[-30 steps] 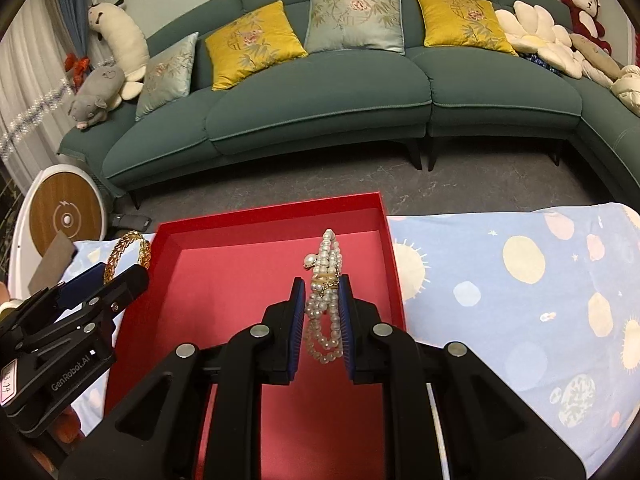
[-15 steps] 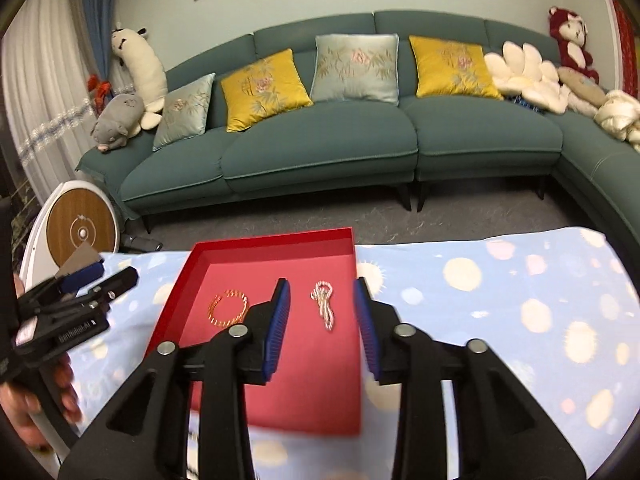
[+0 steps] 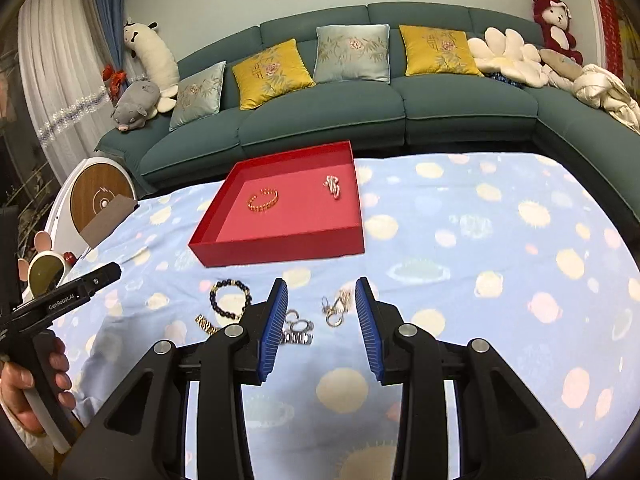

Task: Organize jewelry
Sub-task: 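Move both tools back over the watches on the bed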

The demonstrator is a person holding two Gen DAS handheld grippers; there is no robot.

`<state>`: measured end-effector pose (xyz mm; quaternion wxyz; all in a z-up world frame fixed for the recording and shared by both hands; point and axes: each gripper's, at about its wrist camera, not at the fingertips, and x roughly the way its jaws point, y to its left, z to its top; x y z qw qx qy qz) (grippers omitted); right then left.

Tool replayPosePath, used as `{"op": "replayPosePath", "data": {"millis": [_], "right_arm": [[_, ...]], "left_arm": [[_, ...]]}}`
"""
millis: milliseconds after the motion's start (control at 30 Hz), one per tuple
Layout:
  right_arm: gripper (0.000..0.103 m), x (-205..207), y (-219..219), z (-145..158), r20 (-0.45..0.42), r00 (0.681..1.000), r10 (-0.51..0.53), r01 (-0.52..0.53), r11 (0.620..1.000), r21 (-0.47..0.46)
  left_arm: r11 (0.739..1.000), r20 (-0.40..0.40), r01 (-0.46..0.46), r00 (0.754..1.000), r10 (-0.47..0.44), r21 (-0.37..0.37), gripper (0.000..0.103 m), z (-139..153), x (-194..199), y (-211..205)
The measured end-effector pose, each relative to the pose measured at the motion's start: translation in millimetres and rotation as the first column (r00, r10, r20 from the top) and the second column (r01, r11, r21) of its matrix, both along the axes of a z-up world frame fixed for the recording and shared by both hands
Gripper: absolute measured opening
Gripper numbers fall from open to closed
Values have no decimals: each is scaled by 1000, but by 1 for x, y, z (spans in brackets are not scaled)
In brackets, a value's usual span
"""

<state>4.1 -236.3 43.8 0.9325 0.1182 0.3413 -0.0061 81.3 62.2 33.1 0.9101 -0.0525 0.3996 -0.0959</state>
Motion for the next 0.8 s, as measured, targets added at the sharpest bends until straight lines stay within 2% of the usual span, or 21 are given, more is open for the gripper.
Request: {"op": "replayPosePath", "data": {"millis": [100,233,500,800], "right_arm": [[34,-7,6,-14,-22,1000,-1,1,1000,-14],[34,-7,15,-33,-67,998,20,-22,999,-34],[34,4,31,-55,-110,993,49,-58,996,-73],[34,20,50,-67,-141,982,125,-137,988,-76]], "left_arm": [[1000,-20,5,1000,-5,5,72,-14,-10,0],[997,-10,34,999,-34,68,72,-30,-16,-10],[991,-24,97,995,-95,92,72,-45,-17,-28],[989,-51,117,992,-113,89,72,-54,-13,-34]]}}
